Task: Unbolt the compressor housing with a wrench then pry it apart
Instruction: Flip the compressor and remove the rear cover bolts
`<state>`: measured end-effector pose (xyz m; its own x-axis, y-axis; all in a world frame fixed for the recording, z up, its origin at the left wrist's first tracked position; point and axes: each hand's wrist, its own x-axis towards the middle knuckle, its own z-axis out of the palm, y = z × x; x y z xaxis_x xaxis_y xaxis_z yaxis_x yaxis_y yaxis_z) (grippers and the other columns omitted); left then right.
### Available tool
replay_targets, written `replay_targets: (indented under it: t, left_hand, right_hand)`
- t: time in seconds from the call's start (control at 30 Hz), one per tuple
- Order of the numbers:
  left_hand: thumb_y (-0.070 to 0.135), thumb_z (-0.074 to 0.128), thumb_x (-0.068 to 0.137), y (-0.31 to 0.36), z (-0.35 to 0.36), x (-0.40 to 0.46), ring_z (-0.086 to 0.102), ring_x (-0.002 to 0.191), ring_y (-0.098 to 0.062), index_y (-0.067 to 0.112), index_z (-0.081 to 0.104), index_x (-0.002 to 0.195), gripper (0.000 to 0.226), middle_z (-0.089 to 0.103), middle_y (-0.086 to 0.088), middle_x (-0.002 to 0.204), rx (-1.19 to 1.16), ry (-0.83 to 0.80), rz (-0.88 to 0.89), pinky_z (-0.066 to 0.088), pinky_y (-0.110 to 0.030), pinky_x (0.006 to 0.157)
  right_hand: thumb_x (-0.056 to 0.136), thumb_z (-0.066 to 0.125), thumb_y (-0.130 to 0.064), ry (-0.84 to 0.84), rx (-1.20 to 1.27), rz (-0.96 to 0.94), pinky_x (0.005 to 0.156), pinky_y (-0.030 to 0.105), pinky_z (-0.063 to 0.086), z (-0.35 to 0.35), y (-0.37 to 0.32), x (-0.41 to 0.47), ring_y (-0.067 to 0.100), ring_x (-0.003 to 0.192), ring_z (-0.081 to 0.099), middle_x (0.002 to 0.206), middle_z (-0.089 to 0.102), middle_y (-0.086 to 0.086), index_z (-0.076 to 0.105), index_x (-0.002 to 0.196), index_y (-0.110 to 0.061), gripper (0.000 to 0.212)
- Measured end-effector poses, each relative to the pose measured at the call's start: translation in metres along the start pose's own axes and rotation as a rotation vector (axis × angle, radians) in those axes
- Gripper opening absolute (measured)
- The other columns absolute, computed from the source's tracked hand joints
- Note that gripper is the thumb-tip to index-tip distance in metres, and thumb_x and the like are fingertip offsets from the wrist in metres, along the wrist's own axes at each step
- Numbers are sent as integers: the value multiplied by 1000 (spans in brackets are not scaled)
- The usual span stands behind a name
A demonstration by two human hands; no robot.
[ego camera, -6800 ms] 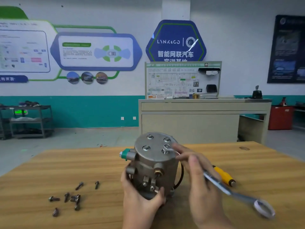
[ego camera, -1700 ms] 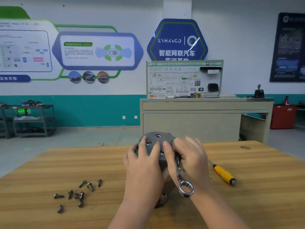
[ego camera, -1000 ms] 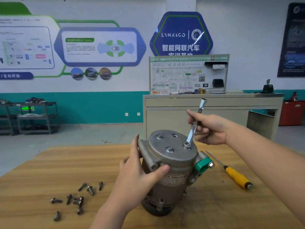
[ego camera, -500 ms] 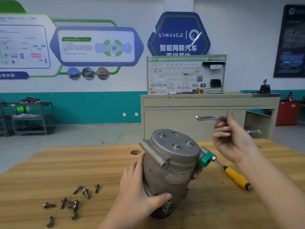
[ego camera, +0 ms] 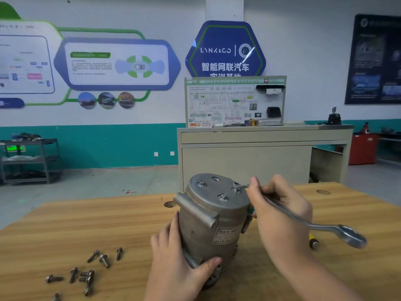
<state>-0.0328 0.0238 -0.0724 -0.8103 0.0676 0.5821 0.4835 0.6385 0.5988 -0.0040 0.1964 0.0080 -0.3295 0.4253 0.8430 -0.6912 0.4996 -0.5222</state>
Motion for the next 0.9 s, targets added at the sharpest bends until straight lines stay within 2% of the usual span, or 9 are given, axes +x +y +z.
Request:
replay_targets:
  t: [0.1,0.37,0.47,0.57,0.63,0.7,0.77,0.83,0.9]
  left_hand:
    - [99,42,35,-6,-4,3,21,110,-4,24,7,148,139,27,13,132,-31,-38,20,24,-24,101]
    - [97,52,37,-13,-8,3,22,123,2,38,11,138,123,27,21,130,-199,-69,52,23,-20,101]
    - [99,49,36,-6,-12,1,20,127,1,39,8,138,125,28,10,137,-238,-57,19,24,-32,112]
    - [98,51,35,11,-17,0,18,139,-6,39,4,146,134,20,13,149,-386,17,-5,26,-45,114]
    - [96,56,36,26,-21,6,19,137,9,49,3,143,128,19,30,147,-529,63,19,27,-31,113]
    - [95,57,37,39,-24,13,24,123,27,59,9,135,115,21,48,132,-567,96,38,31,-4,97]
    - [89,64,36,38,-26,20,44,117,17,58,24,133,109,37,40,129,-649,136,-18,42,-5,81]
    - [78,73,36,27,-32,30,60,105,2,56,38,127,100,51,24,126,-794,112,-94,52,-14,70]
    - [69,72,45,15,-40,43,65,101,-3,54,51,120,79,61,16,122,-869,31,-101,55,-20,72]
  right_hand:
    - [88,62,-17,-52,-162,-137,47,21,22,2,-4,5,7,50,23,57,29,-1,25,59,-23,48]
    - [89,56,-21,-76,-313,-374,44,11,23,-1,-20,-2,2,47,30,54,28,-8,20,71,-36,43]
    - [90,53,-21,-116,-304,-349,45,11,22,0,-26,0,2,47,33,55,33,-13,18,69,-36,43]
    - [88,53,-16,-111,-355,-378,46,18,18,2,-35,-6,15,50,24,54,17,-7,20,68,-30,41]
    - [89,54,-15,-131,-343,-461,47,17,18,2,-39,-10,11,52,21,57,14,-10,23,68,-26,39]
    - [90,56,-17,-206,-299,-489,48,14,18,-6,-41,-10,8,51,21,57,17,-13,24,66,-26,41]
    - [88,60,-27,-308,-184,-353,47,12,25,-19,-39,-13,4,47,31,50,30,-13,30,60,-26,41]
    - [72,74,-49,-379,113,79,46,14,37,-29,-39,-12,6,45,46,50,53,-2,50,58,-18,42]
    - [45,89,-52,-453,501,572,35,19,38,-33,-30,-1,14,40,52,54,60,10,60,60,-17,48]
